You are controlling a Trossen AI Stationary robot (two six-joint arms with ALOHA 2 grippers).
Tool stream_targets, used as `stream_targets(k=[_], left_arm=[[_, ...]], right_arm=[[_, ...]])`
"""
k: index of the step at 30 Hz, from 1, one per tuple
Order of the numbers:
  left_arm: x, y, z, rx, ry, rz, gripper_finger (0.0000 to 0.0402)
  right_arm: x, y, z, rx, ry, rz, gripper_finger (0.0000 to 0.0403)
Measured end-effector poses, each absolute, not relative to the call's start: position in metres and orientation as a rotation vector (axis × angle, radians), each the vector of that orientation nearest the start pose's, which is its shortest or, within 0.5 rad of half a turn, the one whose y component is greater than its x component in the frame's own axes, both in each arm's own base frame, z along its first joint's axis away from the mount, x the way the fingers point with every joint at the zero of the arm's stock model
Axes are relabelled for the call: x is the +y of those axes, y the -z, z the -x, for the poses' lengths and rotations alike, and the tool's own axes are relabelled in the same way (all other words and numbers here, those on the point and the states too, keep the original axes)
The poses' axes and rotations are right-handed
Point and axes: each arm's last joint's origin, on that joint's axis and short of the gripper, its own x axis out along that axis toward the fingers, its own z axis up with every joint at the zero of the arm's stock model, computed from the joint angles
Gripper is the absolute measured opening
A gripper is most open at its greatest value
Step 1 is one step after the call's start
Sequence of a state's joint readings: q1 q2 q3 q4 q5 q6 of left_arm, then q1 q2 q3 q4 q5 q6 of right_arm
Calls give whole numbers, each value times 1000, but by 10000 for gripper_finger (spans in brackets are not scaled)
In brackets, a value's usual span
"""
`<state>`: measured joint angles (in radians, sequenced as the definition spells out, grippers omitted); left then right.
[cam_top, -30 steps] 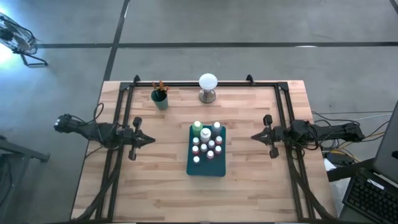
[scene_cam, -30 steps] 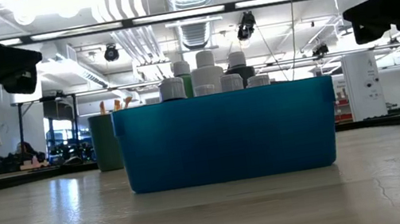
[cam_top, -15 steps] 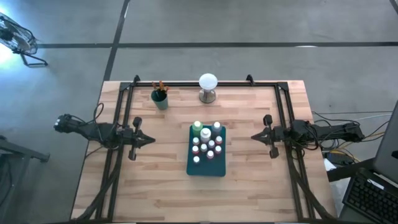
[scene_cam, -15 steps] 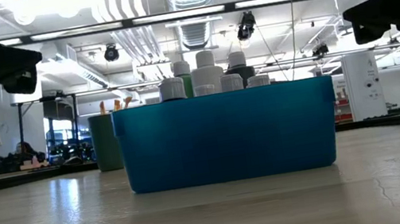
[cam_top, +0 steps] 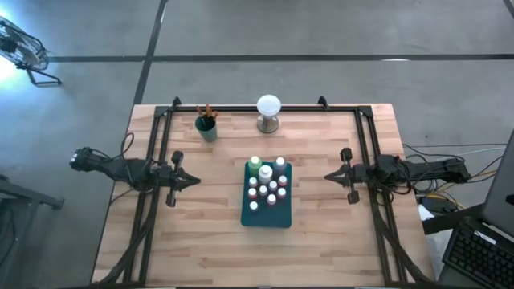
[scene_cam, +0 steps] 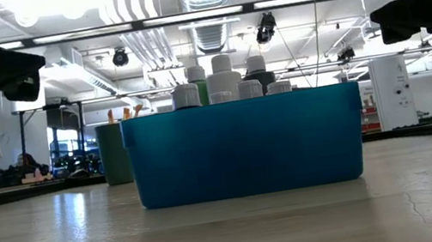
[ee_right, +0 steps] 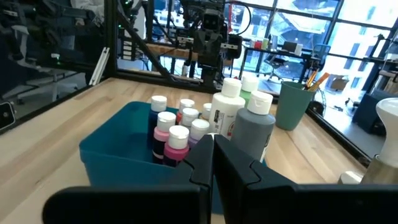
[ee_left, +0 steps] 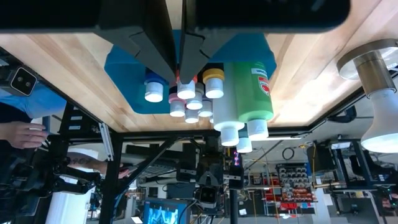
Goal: Pick & Place Paint Supplies
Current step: Return to Home Position
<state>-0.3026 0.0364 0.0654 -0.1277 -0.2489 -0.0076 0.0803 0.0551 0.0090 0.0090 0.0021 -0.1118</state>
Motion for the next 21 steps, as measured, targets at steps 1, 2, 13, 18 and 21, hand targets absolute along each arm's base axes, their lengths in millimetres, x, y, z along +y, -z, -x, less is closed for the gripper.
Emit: stream_targets(k=[1,2,13,18,21], left_arm=[[-21,-171,-93,95,53,-19,26],[-21,-171,-92,95,53,-19,26],[-21,-171,-93,95,53,-19,26],[-21,-171,-92,95,53,-19,26],[-21,-171,-92,95,53,-19,26]], right_arm=[[8,-163,-100,33,-80,115,8],[8,-163,-100,33,-80,116,8],[8,-163,-100,31,-80,159,8],[6,-164,-100,26,-14,134,8],[5,-165,-100,20,32,109,8]])
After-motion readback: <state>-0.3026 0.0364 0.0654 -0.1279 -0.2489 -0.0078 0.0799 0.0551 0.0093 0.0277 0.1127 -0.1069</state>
